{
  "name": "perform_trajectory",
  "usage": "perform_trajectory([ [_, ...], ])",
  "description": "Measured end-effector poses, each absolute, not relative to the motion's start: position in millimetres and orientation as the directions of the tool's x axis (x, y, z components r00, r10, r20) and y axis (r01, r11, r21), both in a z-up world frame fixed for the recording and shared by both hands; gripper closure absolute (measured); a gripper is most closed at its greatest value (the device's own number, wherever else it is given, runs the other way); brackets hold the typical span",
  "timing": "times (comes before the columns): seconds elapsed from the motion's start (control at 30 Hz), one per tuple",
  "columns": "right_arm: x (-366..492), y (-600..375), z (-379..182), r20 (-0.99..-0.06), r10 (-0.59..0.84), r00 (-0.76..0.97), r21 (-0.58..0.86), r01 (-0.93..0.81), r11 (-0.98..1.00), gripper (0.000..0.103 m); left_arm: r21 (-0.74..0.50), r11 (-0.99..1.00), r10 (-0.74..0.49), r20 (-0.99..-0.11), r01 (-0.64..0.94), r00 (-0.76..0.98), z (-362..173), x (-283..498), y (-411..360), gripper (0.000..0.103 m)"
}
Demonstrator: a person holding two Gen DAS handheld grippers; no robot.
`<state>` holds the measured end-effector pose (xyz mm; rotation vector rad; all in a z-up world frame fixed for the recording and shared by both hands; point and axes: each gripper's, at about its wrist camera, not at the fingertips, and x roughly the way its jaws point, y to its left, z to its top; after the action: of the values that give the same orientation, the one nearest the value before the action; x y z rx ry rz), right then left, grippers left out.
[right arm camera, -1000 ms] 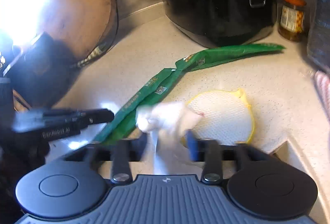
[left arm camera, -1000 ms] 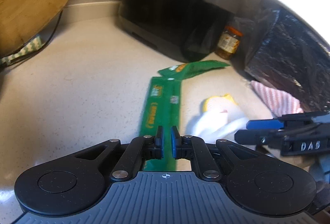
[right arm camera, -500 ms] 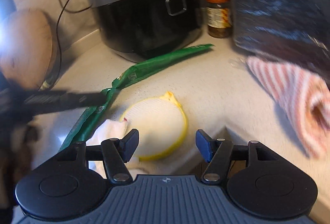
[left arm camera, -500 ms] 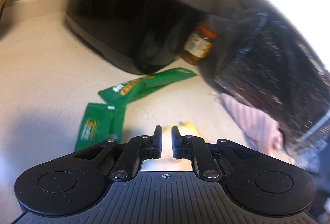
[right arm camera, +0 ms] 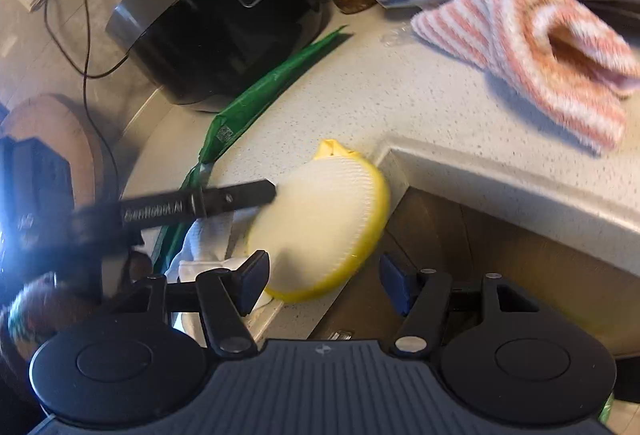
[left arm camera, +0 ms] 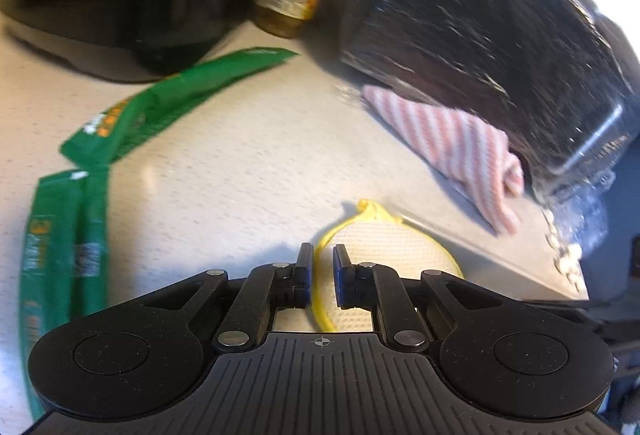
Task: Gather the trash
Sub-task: 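Reach the right gripper to the yellow-rimmed sponge and grasp its edge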
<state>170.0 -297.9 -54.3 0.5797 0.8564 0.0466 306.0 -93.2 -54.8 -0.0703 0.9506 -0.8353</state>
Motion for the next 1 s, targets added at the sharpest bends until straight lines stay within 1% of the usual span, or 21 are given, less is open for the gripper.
perform_trajectory([
  [0.13,183,-311,-65,-0.689,0.285,0.666,0.558,0.238,0.795,0.041,-0.422,0.703,-0.669,-0.664,0.572,0.333,-44,303,-80,0.091],
  [0.23,186,-322,-66,-0.669,0.304,0.678,0.601,0.252,0.759,0.042,-0.419,0.756,-0.639,-0.639,0.503,0.429,-23,302,-56,0.09],
  [0.3,182,-325,-61,-0.66,0.299,0.689,0.598,0.242,0.764,0.042,-0.363,0.814,-0.569,-0.65,0.452,0.503,-12,298,-40,0.09],
  [0.37,178,-324,-53,-0.655,0.284,0.7,0.577,0.221,0.787,0.042,-0.277,0.873,-0.474,-0.676,0.401,0.564,-5,291,-26,0.089],
  [0.43,177,-320,-48,-0.652,0.269,0.709,0.548,0.195,0.813,0.042,-0.202,0.91,-0.393,-0.7,0.362,0.596,-6,284,-16,0.088],
  [0.5,177,-313,-44,-0.654,0.258,0.711,0.511,0.164,0.844,0.042,-0.143,0.926,-0.34,-0.719,0.35,0.606,-12,276,-12,0.086],
  [0.67,178,-289,-40,-0.662,0.242,0.709,0.431,0.096,0.897,0.042,0.07,0.931,-0.187,-0.751,0.358,0.633,-30,259,-19,0.083],
  [0.77,180,-281,-42,-0.666,0.261,0.698,0.425,0.069,0.902,0.042,0.151,0.914,-0.144,-0.747,0.377,0.649,-38,252,-21,0.083],
  [0.8,181,-281,-44,-0.668,0.272,0.693,0.437,0.069,0.897,0.042,0.156,0.912,-0.143,-0.745,0.379,0.651,-40,252,-21,0.083],
  [0.87,183,-282,-48,-0.673,0.282,0.684,0.45,0.076,0.89,0.042,0.116,0.917,-0.171,-0.75,0.382,0.638,-40,252,-18,0.084],
  [0.9,185,-282,-51,-0.678,0.285,0.678,0.455,0.083,0.887,0.044,0.079,0.92,-0.195,-0.755,0.383,0.626,-38,253,-15,0.083],
  [0.93,187,-282,-53,-0.685,0.289,0.669,0.461,0.09,0.883,0.048,0.043,0.927,-0.213,-0.756,0.372,0.619,-36,254,-12,0.082],
  [0.97,187,-283,-54,-0.689,0.3,0.66,0.467,0.088,0.88,0.061,0.02,0.935,-0.222,-0.746,0.355,0.628,-32,254,-8,0.082],
  [1.0,186,-283,-54,-0.689,0.313,0.654,0.472,0.077,0.878,0.072,-0.002,0.939,-0.238,-0.724,0.344,0.647,-25,251,-5,0.082],
])
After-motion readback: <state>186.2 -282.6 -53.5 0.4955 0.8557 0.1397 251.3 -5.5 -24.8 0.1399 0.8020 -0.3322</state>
